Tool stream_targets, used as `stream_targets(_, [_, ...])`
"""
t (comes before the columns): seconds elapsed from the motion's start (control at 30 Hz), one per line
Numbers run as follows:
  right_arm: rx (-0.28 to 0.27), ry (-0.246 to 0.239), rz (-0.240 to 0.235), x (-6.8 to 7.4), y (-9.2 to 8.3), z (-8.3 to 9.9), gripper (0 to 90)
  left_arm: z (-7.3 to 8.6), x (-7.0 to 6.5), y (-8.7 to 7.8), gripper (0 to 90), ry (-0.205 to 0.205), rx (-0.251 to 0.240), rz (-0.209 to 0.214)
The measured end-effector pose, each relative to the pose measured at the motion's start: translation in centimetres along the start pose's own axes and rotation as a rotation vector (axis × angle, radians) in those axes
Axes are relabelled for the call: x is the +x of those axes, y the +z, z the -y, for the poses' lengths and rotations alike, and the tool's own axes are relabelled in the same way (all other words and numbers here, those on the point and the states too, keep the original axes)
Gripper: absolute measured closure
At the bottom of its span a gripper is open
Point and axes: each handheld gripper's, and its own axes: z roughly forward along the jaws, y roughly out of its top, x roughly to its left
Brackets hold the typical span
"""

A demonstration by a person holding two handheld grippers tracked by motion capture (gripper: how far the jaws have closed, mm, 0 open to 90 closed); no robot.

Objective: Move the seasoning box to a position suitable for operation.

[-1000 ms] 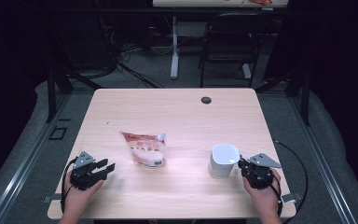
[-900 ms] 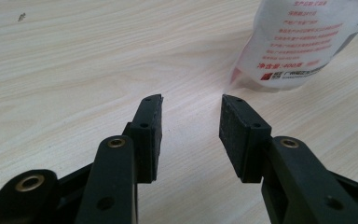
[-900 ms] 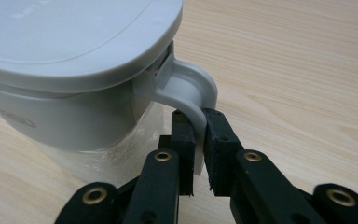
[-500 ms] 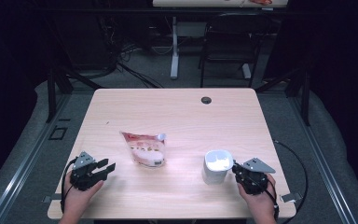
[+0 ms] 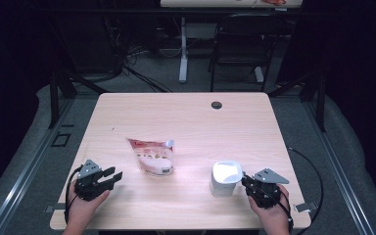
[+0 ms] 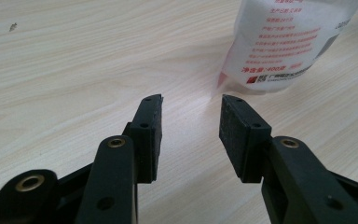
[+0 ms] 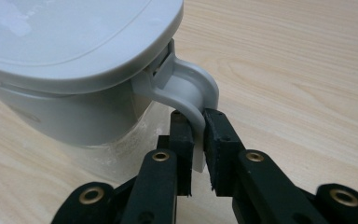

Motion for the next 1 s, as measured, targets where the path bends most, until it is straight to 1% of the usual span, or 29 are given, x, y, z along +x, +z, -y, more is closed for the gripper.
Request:
stream_targets(0.03, [0.001,0.004,-0.014,0.0,-0.1,0.1,79.8,0.0,0.0,0.0,59.2,0.002,0.001,0.001])
stream_targets(0.07, [-0.007,0.012,-0.017,0.1,-0.2,0.1,78.4,0.0,0.0,0.0,59.2,0.002,0.001,0.001])
stream_targets(0.13, [0.002,0.006,-0.020,0.2,-0.3,0.2,77.9,0.0,0.0,0.0,59.2,0.004,0.002,0.001])
stream_targets(0.3, [-0.009,-0.002,-0.038,0.4,-0.8,0.5,75.9,0.0,0.0,0.0,59.1,0.004,0.001,0.002])
stream_targets(0.43, [-0.022,0.004,-0.068,0.4,-1.1,0.6,75.6,0.0,0.0,0.1,59.1,0.006,0.001,0.003])
stream_targets(0.47, [-0.024,-0.004,-0.076,0.3,-1.2,0.7,73.7,0.0,0.0,0.1,59.0,0.007,0.003,0.003])
stream_targets(0.57, [-0.031,-0.009,-0.075,0.3,-1.4,0.7,73.2,-0.1,0.0,0.0,59.0,0.011,0.010,0.006])
stream_targets(0.6, [-0.038,-0.004,-0.076,0.2,-1.7,0.8,72.8,-0.1,0.0,0.0,59.0,0.011,0.010,0.007])
stream_targets(0.67, [-0.062,0.007,-0.083,0.2,-2.2,0.9,71.8,0.0,0.0,0.1,58.9,0.006,0.002,0.004])
stream_targets(0.73, [-0.079,0.012,-0.073,0.0,-2.7,0.9,71.0,0.0,0.0,0.1,58.7,0.006,-0.001,0.003])
stream_targets(0.83, [-0.112,0.031,-0.072,-0.3,-3.2,0.9,69.3,0.0,0.0,0.0,58.7,0.000,-0.002,0.003])
stream_targets(0.93, [-0.127,0.053,-0.066,-0.7,-3.3,0.6,68.1,0.0,-0.1,0.1,58.6,0.002,-0.002,0.002])
stream_targets(1.0, [-0.141,0.061,-0.059,-1.1,-3.3,-0.1,65.6,0.0,0.0,0.1,58.5,0.001,-0.002,0.002])
